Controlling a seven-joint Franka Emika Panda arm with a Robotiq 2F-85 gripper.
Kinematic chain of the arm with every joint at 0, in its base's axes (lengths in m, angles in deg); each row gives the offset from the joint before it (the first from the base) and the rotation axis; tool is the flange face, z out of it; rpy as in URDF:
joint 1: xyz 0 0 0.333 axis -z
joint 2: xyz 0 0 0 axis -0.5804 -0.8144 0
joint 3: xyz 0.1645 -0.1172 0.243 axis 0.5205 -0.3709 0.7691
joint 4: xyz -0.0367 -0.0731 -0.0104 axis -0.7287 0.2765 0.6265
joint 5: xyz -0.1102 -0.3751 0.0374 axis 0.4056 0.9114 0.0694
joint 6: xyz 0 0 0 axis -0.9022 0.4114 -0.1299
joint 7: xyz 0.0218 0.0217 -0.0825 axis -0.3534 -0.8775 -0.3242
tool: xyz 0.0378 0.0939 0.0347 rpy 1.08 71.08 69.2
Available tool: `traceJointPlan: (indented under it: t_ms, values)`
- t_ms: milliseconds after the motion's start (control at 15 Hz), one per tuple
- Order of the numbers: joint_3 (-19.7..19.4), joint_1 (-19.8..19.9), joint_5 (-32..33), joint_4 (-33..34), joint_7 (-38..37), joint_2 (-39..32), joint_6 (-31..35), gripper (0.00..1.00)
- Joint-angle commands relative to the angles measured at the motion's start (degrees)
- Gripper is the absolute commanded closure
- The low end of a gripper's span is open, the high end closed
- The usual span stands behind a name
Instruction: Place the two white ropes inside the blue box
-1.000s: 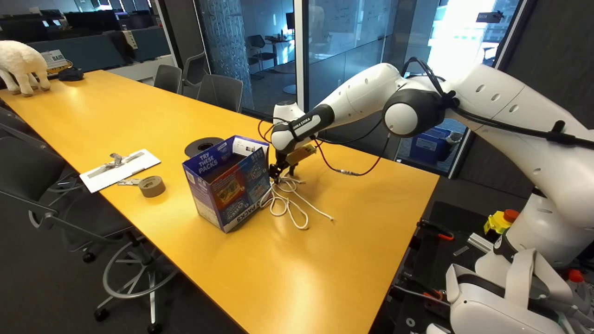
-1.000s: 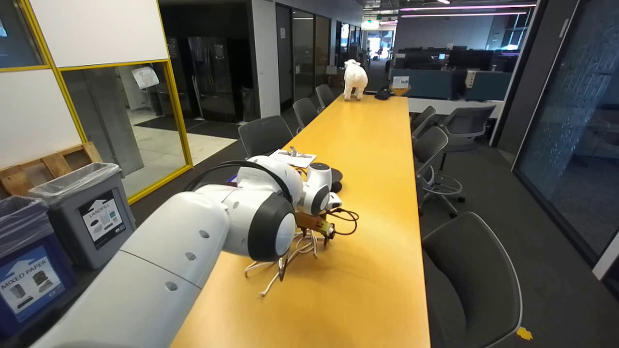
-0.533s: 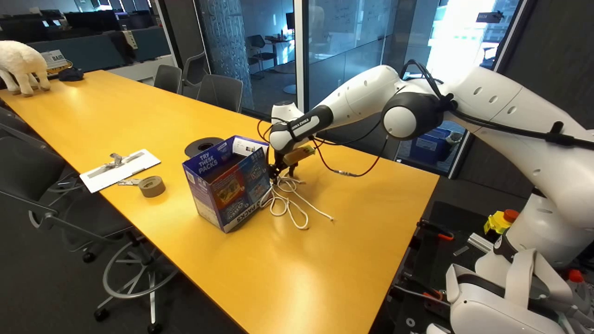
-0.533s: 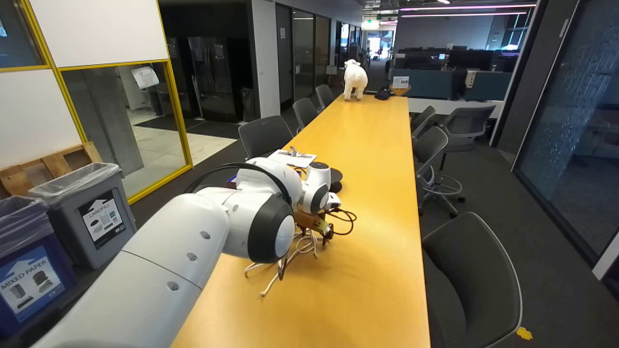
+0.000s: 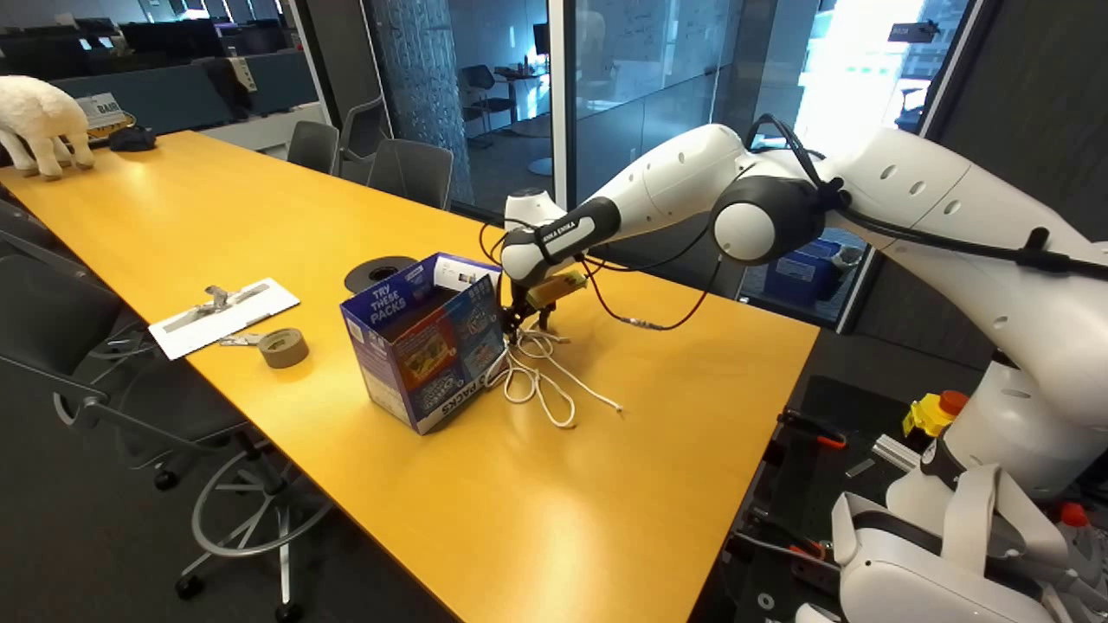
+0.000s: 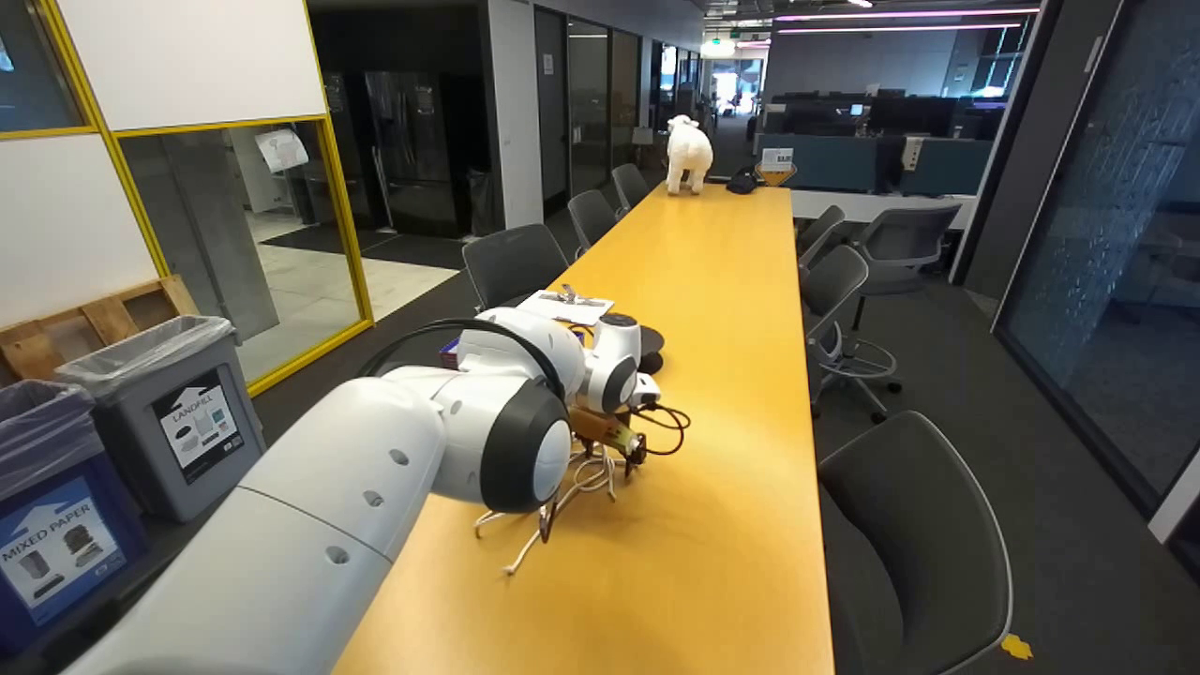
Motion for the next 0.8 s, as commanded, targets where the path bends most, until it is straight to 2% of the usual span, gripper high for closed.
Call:
traceJointPlan:
  t_ms: [0, 733]
  values:
    - [-1.26, -1.20, 0.51, 4.35, -0.88, -2.34, -2.99, 0.00]
    - [-2.74, -2.72, 2.24, 5.46, -1.05, -2.33, -5.10, 0.00]
